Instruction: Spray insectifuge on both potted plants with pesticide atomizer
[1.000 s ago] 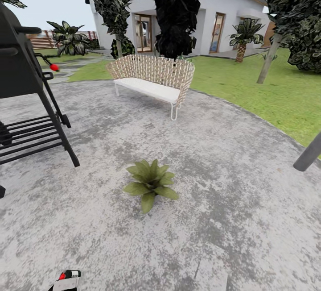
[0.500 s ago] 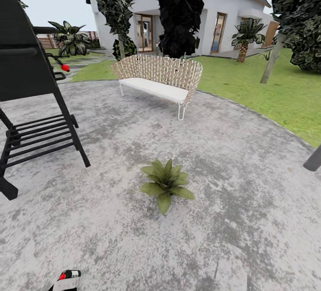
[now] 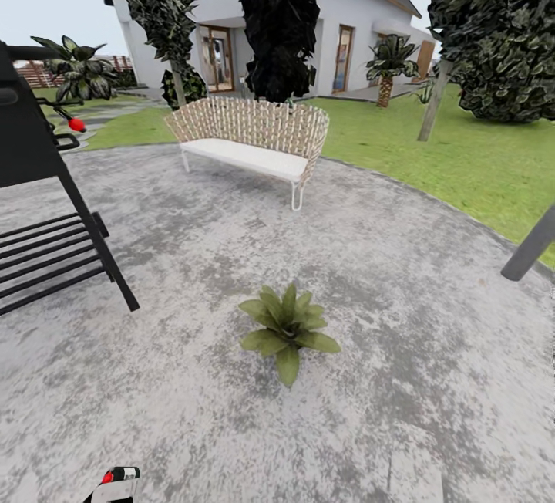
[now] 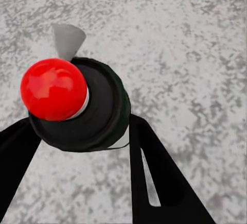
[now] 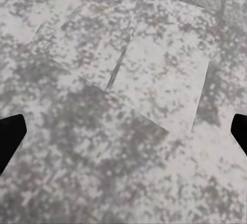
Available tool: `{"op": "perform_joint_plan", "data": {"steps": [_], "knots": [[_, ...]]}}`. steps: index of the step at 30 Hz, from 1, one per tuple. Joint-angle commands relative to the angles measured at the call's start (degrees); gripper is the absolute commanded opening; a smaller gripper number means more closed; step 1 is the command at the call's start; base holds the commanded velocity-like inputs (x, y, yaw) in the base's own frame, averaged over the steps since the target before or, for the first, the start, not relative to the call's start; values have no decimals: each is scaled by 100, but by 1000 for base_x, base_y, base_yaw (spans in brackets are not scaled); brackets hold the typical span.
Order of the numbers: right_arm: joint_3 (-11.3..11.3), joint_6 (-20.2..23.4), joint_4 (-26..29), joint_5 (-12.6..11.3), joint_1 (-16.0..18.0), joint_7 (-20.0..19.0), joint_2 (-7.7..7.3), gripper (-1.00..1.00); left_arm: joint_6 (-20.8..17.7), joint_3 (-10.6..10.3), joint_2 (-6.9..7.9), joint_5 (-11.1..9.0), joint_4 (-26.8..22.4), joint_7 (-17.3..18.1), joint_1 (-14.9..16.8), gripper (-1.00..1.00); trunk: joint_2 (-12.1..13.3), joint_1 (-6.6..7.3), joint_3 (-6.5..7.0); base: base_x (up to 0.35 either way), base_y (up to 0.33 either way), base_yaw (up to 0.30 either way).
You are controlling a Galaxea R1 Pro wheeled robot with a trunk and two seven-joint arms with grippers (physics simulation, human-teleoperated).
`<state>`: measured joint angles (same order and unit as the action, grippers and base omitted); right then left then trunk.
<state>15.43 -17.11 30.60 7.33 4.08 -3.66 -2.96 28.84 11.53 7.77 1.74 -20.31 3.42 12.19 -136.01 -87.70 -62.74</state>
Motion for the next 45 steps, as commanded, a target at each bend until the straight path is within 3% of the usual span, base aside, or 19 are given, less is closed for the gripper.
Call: {"op": "perform_joint_plan", "data": {"steps": [1, 9, 11, 12, 14, 15, 16, 18, 19, 20, 21, 22, 23, 25, 28, 31, 32, 38, 45], "knots": [[47, -21, -2, 58, 5, -38, 6, 100, 16, 42, -4, 18, 3, 36, 3, -100, -1, -2, -2, 276, 231, -259], [34, -24, -1, 76, 5, -41, 4, 100, -2, -3, 15, 44, -117, 129, 9, -100, -1, -2, 20, 116, 100, -225], [5, -22, 4, 109, 5, -46, -12, 100, -50, -21, 29, 70, -246, 297, 10, -100, -1, -2, 21, 11, 10, -52], [-119, -18, 40, 272, 8, -60, -53, 100, -242, -37, 103, 164, -418, 853, 47, -100, -1, -2, 21, 3, 3, -15], [-315, -14, 121, 675, 17, -193, -141, 100, -710, -35, 313, 482, -490, 1701, 77, -100, -1, -2, 22, 1, 1, -6], [-351, -14, 163, 780, 18, -260, -153, 100, -811, -32, 371, 572, -501, 1895, 83, -100, -1, -2, 22, 1, 1, -4], [-427, -8, 356, 1117, 24, -549, -179, 100, -1059, -24, 542, 862, -563, 2499, 120, -100, -1, -2, 22, 0, 0, -2], [-474, 4, 709, 1527, 28, -1108, -194, 100, -1278, -29, 705, 1249, -734, 3317, 284, -100, -1, -2, 22, 0, 0, -1], [-490, 9, 1003, 1774, 30, -1609, -200, 100, -1430, -33, 771, 1576, -856, 3954, 453, -100, -1, -2, 22, 0, 0, 0], [-493, 14, 1106, 1844, 32, -1783, -201, 100, -1494, -33, 785, 1700, -890, 4167, 521, -100, -1, -2, 22, 0, 0, 0], [-498, 25, 1308, 1962, 35, -2126, -202, 100, -1647, -33, 805, 1966, -951, 4581, 670, -100, -1, -2, 22, 0, 0, 0], [-505, 44, 1637, 2109, 64, -2672, -199, 100, -1941, -32, 815, 2475, -1044, 5242, 944, -100, -1, -2, 22, 0, 0, 0], [-509, 58, 1828, 2191, 110, -2991, -195, 100, -2102, -27, 813, 2797, -1110, 5631, 1104, -100, -1, -2, 22, 0, 0, 0], [-516, 166, 2056, 2303, 214, -3399, -178, 100, -2260, -23, 788, 3197, -1228, 6099, 1302, -100, -1, -2, 22, 0, 0, 0], [-572, 852, 2325, 2472, 543, -4131, -148, 100, -2393, -25, 720, 3649, -1580, 6667, 1540, -100, -1, -2, 22, 0, 0, 0], [-936, 1712, 2535, 2533, 1041, -4917, -137, 100, -2572, -101, 563, 3847, -2219, 7256, 1642, -100, -1, -2, 22, 0, 0, 0], [-1024, 1810, 2592, 2537, 1133, -5050, -133, 100, -2671, -158, 535, 3864, -2381, 7436, 1652, -100, -1, -2, 22, 0, 0, 0], [-1529, 1986, 3280, 2502, 1310, -5701, -97, 100, -3159, -568, 470, 3885, -3232, 8123, 1740, -100, -1, -2, 22, 0, 0, 0], [-1625, 2005, 3608, 2495, 1322, -6250, 86, 100, -3273, -689, 455, 3882, -3534, 8447, 1751, -100, -1, -2, 22, 0, 0, 0]]}}
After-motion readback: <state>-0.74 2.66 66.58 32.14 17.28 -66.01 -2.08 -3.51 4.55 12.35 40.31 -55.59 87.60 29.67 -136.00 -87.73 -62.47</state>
